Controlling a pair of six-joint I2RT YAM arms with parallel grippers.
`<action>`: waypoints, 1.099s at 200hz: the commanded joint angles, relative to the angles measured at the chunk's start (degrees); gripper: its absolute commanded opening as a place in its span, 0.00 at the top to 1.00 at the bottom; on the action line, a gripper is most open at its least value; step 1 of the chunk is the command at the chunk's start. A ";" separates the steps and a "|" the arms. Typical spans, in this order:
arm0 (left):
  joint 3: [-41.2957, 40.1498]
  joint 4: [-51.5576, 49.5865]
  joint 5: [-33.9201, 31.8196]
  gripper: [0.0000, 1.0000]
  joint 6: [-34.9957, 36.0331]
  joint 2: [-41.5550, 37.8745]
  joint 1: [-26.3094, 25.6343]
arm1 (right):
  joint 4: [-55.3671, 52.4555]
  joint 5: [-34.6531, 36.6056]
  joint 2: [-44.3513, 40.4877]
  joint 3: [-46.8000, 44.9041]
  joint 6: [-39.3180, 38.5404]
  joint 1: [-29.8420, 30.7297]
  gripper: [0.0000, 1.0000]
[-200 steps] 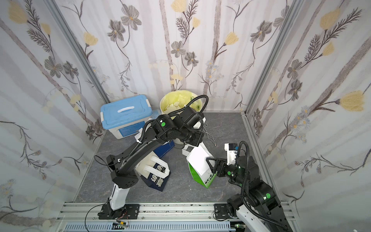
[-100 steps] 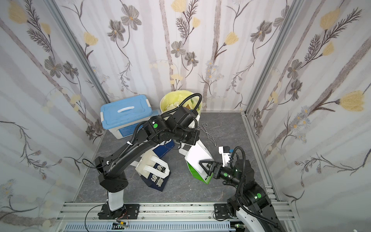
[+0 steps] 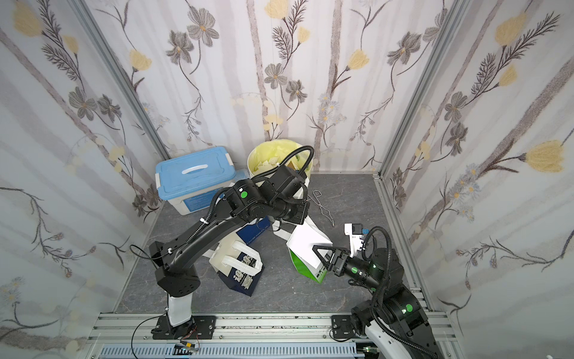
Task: Shred takeout receipts and throw away
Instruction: Tear off the takeout receipt from the takeout bag.
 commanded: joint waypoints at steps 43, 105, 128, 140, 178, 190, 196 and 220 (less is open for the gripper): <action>0.13 0.87 -1.03 1.00 0.10 0.81 0.14 | -0.38 0.38 3.09 1.73 -2.54 -0.03 0.68; 0.09 -0.23 -2.21 1.00 -0.82 2.83 1.72 | -3.96 -0.43 6.78 6.34 -10.42 -0.05 1.00; 0.13 -0.10 -1.15 1.00 -1.24 3.59 2.85 | -6.14 -1.36 8.72 9.56 -19.10 0.06 1.00; 0.13 0.03 -0.35 1.00 -1.31 3.92 3.19 | -6.40 -2.39 9.44 11.15 -24.17 0.06 1.00; 0.14 0.54 1.64 1.00 -1.58 4.75 3.78 | -4.60 -6.88 10.88 14.95 -37.76 0.31 1.00; 0.13 0.57 1.97 1.00 -1.54 5.02 3.84 | -3.85 -8.94 11.25 15.66 -40.88 0.61 1.00; 0.13 0.56 2.00 1.00 -1.55 5.06 3.99 | -3.63 -10.15 11.42 16.09 -42.33 0.68 1.00; -0.04 0.44 2.52 1.00 -1.59 5.57 4.51 | -3.83 -15.80 11.36 17.20 -47.72 1.79 1.00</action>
